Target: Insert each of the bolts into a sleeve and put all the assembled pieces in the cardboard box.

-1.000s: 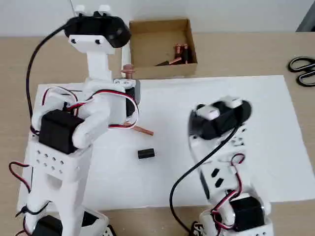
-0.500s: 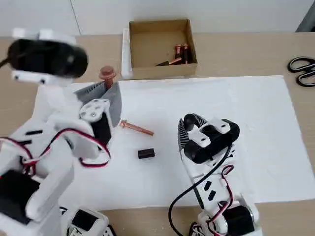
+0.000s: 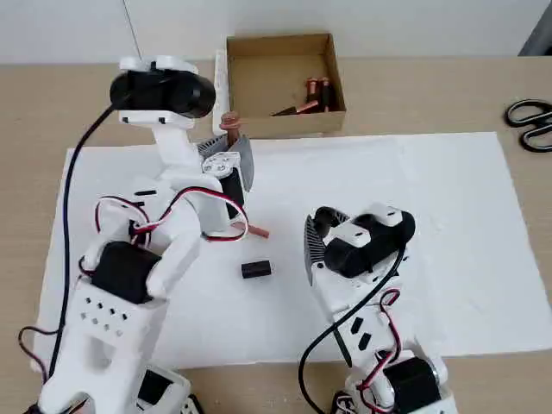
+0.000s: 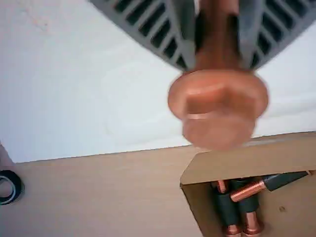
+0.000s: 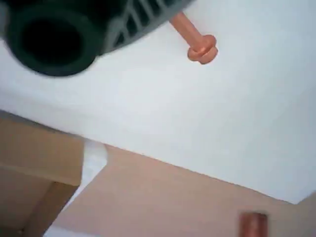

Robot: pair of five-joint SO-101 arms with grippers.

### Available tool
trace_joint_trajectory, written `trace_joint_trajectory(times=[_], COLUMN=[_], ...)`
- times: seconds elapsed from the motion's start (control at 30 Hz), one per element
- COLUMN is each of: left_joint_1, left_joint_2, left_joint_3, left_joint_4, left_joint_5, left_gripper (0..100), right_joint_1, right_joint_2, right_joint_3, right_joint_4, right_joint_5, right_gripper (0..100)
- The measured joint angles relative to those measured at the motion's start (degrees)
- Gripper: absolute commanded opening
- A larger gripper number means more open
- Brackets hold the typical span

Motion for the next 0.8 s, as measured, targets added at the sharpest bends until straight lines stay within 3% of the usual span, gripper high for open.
trace_joint_trajectory(times=[0.2,0.37,0.6,0.8], left_joint_1=[6.77,13.27,14.68,14.86], left_joint_2=[0.00,0.00,-1.93,-8.53], left_joint_3=[4.84,6.42,6.42,11.52], left_joint_4=[-6.68,-7.38,-8.09,-14.86], left_joint_5=[0.97,-3.60,-6.24,-14.15], left_gripper=[1,1,1,1], right_joint_1=[0.00,-0.18,-0.18,-0.18], right_joint_2=[0.00,0.00,0.00,0.00], right_joint_3=[0.26,0.26,0.26,0.26], right_joint_4=[0.00,1.14,1.58,1.58], right_joint_5=[-0.53,-0.53,-0.53,-0.53], right_gripper=[0.4,0.4,0.4,0.4])
